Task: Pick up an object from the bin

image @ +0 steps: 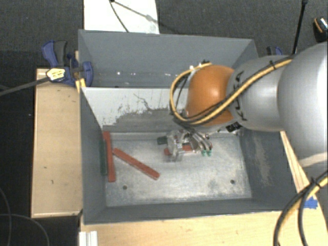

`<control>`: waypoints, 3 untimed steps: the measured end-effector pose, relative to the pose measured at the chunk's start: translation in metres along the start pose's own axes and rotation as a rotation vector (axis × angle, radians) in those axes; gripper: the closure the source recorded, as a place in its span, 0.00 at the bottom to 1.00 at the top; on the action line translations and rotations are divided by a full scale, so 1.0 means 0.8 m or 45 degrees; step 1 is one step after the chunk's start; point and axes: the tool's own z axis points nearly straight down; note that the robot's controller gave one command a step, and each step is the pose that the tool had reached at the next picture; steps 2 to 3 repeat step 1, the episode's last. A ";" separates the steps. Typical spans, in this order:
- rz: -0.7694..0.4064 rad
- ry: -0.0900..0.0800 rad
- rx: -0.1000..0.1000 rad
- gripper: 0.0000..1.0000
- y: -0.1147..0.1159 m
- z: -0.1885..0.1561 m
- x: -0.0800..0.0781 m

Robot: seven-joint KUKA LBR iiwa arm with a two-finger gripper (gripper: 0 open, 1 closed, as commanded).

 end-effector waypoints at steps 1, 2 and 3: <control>-0.020 -0.006 0.002 1.00 -0.011 -0.174 0.009; -0.020 -0.006 0.002 1.00 -0.011 -0.174 0.009; -0.020 -0.006 0.002 1.00 -0.011 -0.174 0.009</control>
Offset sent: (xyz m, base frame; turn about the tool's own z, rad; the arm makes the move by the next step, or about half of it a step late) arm -0.0086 -0.0101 0.1336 -0.0195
